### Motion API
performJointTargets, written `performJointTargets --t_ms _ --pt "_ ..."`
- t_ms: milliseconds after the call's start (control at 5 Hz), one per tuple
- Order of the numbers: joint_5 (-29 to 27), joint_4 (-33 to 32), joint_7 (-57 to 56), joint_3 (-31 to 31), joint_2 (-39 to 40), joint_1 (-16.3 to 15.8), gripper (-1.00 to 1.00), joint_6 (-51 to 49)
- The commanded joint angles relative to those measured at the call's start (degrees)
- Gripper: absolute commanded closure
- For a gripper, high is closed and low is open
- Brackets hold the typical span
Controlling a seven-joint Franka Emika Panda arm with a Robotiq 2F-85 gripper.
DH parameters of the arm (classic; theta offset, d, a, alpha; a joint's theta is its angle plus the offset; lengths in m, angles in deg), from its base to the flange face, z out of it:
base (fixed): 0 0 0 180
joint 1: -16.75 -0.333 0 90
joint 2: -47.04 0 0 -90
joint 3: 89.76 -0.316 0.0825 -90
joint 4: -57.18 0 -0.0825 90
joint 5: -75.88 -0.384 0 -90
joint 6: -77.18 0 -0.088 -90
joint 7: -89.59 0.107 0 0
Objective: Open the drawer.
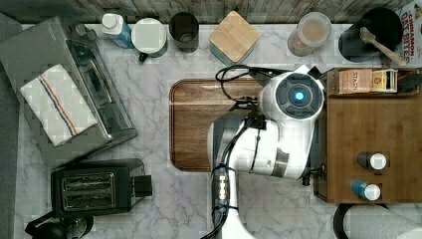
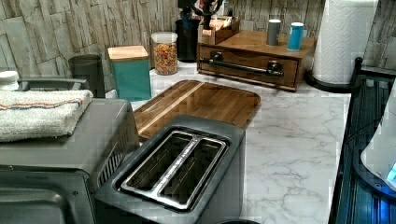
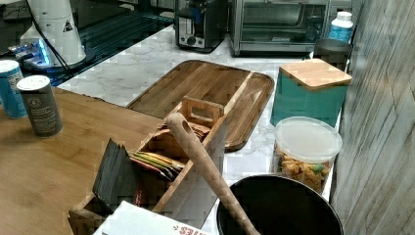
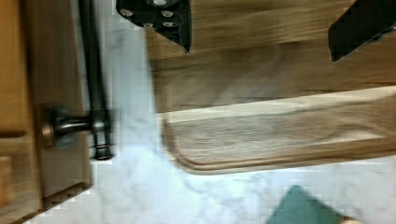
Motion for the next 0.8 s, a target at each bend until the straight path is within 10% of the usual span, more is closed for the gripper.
performJointTargets --t_ms 200,800 --pt "7.3 -8.6 0.5 3.2 -0.7 3.8 -1.0 10.0" --pt "10.4 -11.1 -1.6 2.8 0.9 6.1 -1.0 13.0"
